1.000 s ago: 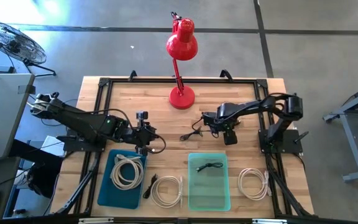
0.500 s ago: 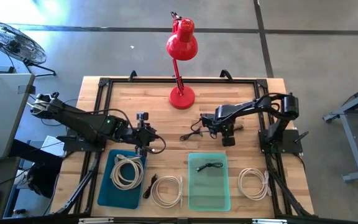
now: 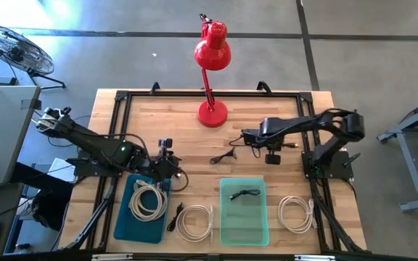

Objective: Pick & Place USB Port
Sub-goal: Put the black USB cable into the green bin, then put the brown HDMI cable into the blue bin

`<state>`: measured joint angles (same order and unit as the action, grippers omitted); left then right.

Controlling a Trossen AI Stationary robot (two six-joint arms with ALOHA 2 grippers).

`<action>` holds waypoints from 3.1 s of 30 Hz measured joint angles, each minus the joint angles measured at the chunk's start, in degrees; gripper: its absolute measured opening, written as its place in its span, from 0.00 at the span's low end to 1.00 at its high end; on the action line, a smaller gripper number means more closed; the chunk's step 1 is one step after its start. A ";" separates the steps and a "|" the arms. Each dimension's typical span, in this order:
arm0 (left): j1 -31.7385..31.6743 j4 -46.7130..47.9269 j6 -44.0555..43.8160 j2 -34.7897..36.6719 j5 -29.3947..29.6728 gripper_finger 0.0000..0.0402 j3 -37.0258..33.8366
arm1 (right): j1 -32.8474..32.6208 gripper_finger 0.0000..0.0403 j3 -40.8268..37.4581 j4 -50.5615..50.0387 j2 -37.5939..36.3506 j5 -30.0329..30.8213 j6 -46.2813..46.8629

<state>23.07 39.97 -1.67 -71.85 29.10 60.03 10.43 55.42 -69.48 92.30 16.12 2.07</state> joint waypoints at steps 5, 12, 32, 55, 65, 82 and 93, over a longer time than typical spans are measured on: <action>3.69 -0.01 -0.84 0.00 1.57 0.31 0.00 | -4.89 0.01 1.52 -2.54 -9.82 -3.50 6.91; 9.64 -0.08 -3.79 -0.01 5.55 0.31 0.00 | -17.91 0.01 3.01 15.28 -21.05 -13.74 13.54; 17.17 -0.01 -10.56 -0.02 12.04 0.31 0.00 | -35.31 0.00 3.06 44.80 -6.80 -23.79 14.62; 17.16 0.39 -11.30 -0.53 11.70 0.31 0.02 | -33.83 0.45 3.31 52.89 -2.81 -25.17 15.89; 17.07 0.87 -10.93 -1.83 10.68 0.31 -0.04 | -30.63 0.43 5.92 32.30 -16.92 -23.53 23.21; 17.07 0.53 -6.99 -2.01 11.96 0.31 0.02 | -47.97 0.34 4.70 24.38 -23.71 -18.04 59.84; 17.07 -0.48 -8.04 -2.29 10.19 0.31 0.02 | -57.60 0.34 4.66 18.21 -10.94 -17.76 82.64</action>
<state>40.14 39.48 -9.72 -74.15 39.29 60.05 -47.17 60.07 -51.27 81.36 -1.64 84.71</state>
